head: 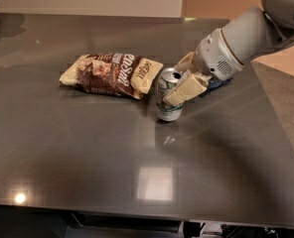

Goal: Move 7up can near brown chip bag

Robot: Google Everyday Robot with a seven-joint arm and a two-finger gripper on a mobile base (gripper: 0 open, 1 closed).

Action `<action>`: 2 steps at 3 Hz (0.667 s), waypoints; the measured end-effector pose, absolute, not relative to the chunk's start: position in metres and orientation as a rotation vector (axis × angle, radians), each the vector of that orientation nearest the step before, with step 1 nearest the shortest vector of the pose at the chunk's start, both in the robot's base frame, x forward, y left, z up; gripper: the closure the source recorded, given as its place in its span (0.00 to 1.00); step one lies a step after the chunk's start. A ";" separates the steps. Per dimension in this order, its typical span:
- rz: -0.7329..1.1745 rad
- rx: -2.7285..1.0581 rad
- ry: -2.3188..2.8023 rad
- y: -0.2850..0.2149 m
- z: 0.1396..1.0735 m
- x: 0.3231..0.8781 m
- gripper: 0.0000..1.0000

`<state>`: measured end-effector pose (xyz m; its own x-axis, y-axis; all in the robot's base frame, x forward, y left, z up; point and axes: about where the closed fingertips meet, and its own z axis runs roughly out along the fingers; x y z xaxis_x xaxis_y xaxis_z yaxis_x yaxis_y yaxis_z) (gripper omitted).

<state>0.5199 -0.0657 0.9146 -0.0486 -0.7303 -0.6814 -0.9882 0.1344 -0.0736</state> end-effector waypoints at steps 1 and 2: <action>0.599 -1.659 1.826 -0.051 0.912 0.529 1.00; 0.628 -1.671 1.828 -0.041 0.905 0.538 0.82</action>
Offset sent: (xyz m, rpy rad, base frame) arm 0.0303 0.0327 -0.0193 0.0198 0.0590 0.0410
